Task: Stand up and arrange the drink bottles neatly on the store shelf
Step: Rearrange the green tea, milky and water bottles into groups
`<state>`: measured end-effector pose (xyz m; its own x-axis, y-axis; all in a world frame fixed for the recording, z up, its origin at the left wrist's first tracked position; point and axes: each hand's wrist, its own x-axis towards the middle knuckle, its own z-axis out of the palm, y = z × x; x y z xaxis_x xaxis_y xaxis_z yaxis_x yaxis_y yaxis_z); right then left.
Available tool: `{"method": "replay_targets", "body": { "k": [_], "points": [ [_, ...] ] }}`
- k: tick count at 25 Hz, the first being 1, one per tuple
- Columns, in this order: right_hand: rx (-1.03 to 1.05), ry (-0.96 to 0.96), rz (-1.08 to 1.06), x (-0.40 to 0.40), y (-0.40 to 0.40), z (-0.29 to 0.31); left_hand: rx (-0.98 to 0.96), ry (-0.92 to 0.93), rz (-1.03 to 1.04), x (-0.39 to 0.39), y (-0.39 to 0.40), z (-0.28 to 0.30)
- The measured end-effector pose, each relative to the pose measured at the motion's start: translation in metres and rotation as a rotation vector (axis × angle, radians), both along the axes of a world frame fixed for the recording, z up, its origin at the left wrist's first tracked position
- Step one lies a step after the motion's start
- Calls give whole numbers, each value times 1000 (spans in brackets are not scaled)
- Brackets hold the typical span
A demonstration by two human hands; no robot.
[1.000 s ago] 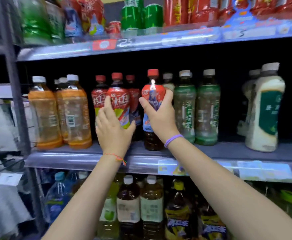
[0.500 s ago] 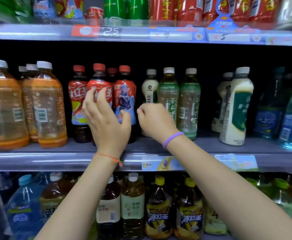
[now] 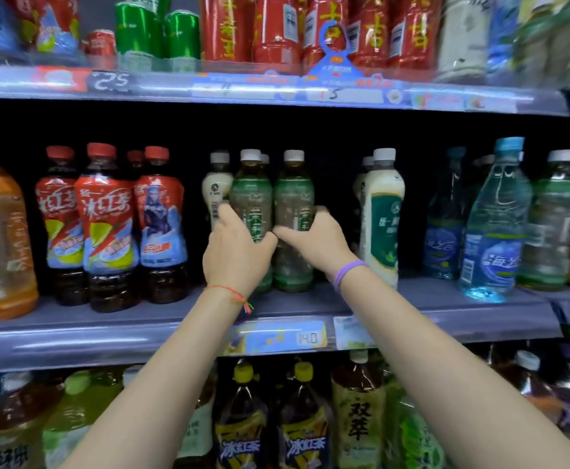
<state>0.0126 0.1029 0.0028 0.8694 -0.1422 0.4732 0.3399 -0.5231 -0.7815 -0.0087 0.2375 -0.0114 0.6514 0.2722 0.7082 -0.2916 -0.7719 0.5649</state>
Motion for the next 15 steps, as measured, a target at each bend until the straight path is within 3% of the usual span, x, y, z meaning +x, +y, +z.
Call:
{"method": "replay_targets", "body": {
  "k": [4, 11, 15],
  "points": [
    [-1, -135, 5, -21, -15, -10, -23, -27, 32, 3, -11, -4],
    [124, -554, 35, -73, -75, -12, -88, -534, -72, -39, -77, -7],
    [197, -628, -38, -94, -144, 0, -150, -586, -221, -60, -145, 6]
  ]
}}
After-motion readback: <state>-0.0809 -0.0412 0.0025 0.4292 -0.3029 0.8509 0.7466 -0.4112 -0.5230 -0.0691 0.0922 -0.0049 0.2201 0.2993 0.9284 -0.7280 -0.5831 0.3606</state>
